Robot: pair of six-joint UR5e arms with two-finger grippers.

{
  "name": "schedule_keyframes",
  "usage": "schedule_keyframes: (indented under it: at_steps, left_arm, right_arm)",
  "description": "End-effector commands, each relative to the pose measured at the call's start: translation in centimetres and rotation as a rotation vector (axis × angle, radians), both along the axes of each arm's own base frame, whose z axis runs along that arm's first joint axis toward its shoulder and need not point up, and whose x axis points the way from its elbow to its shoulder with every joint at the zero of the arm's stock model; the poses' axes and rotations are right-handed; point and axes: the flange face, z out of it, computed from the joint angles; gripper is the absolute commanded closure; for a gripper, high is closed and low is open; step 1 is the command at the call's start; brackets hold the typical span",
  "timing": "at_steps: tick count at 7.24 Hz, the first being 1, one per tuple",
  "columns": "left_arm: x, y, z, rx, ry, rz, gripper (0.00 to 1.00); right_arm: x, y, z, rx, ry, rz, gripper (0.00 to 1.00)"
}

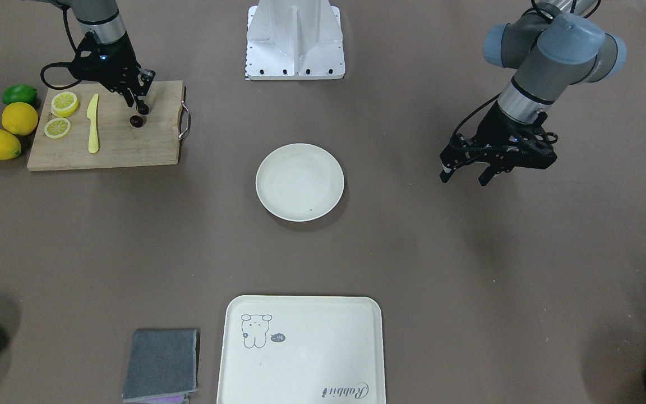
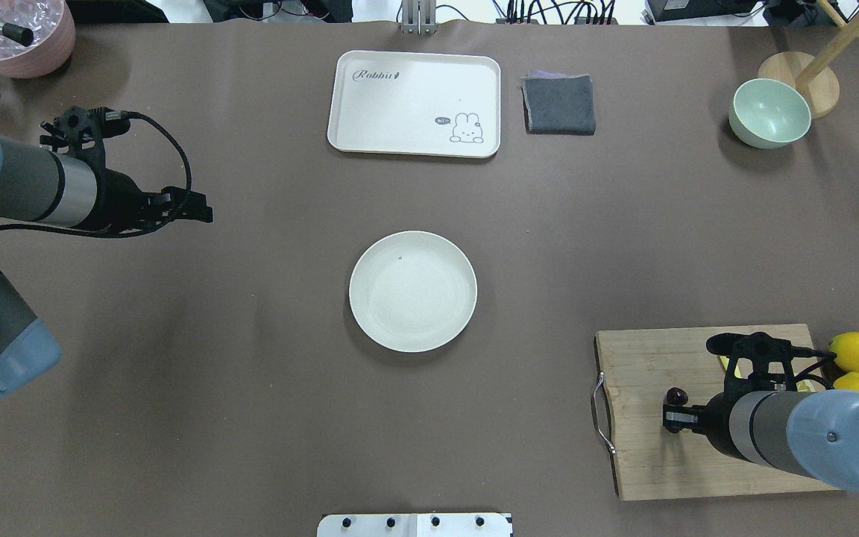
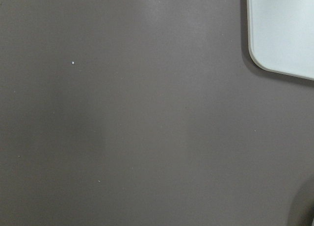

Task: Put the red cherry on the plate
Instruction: 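Grasp the two dark red cherries with the right gripper while the left arm draws back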

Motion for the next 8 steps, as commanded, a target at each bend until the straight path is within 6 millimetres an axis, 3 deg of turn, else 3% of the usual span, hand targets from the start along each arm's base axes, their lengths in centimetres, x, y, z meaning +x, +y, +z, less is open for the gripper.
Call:
schedule_keyframes:
  at_steps: [1,3,6,7,8]
  left_arm:
    - [-0.1,0.1,0.0,0.001,-0.001,-0.008,0.02]
    - [-0.1,0.1,0.0,0.002,0.0,-0.008,0.02]
    - [-0.1,0.1,0.0,0.002,0.0,-0.008,0.02]
    - [-0.1,0.1,0.0,0.001,0.001,-0.009,0.02]
    - [-0.2,0.2,-0.1,0.002,0.002,-0.009,0.02]
  right_arm:
    - [0.2,0.3,0.6,-0.002,0.015,-0.007,0.7]
    - [0.1,0.4,0.5,-0.003,0.014,-0.009,0.83]
    - [-0.1,0.4,0.2,-0.001,0.006,-0.011,0.86]
    - [-0.1,0.4,0.0,-0.001,0.003,-0.011,1.0]
    - [0.4,0.1,-1.0,0.003,-0.018,0.0,1.0]
